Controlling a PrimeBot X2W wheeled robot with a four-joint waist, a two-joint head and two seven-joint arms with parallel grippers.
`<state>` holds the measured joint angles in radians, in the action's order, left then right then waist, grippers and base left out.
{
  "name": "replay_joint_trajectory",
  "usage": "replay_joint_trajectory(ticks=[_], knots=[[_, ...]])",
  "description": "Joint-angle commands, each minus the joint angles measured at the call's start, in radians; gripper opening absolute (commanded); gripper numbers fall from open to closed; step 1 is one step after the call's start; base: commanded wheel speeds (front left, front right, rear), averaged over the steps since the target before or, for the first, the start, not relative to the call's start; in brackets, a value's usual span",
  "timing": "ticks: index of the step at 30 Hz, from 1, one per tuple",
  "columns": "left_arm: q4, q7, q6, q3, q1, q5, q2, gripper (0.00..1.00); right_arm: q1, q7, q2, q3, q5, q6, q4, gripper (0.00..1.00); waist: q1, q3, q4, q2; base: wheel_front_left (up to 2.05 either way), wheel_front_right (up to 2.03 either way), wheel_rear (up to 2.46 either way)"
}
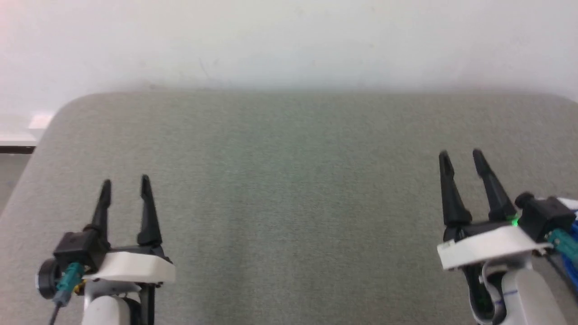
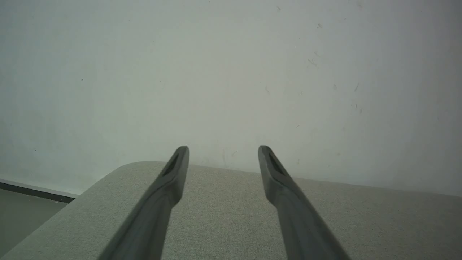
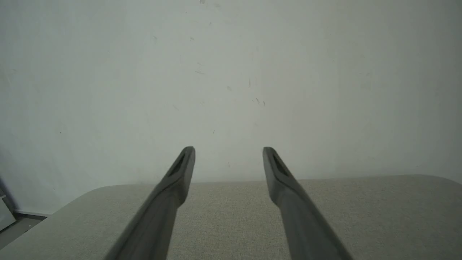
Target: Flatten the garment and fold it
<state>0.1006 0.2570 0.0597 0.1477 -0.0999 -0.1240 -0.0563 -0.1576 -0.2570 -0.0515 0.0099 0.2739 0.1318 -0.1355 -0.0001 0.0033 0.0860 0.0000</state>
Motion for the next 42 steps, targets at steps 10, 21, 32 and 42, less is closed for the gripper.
replay_joint_trajectory(ticks=[10,21,32,42], knots=[[0.093,0.005,-0.005,-0.089,0.04,0.001,0.005,1.0,0.119,-0.005,0.001,-0.012,0.022,-0.001,-0.012,1.0,0.0002,-0.044,0.04,0.0,0.0,0.0,0.0],[0.115,0.005,-0.034,-0.165,0.061,-0.018,0.006,1.0,0.178,-0.005,0.001,-0.027,0.028,-0.001,-0.029,1.0,0.0002,-0.046,0.032,0.0,0.0,0.0,0.0],[0.114,-0.002,-0.038,-0.174,0.058,-0.009,0.001,0.0,0.17,0.002,-0.001,-0.02,0.025,0.0,-0.033,0.0,0.0002,-0.043,0.02,0.0,0.0,0.0,0.0],[0.102,-0.017,-0.039,-0.173,0.06,-0.001,0.001,0.0,0.169,0.017,0.0,-0.02,0.007,0.0,-0.023,0.0,0.0002,-0.041,0.013,0.0,0.0,0.0,0.0]])
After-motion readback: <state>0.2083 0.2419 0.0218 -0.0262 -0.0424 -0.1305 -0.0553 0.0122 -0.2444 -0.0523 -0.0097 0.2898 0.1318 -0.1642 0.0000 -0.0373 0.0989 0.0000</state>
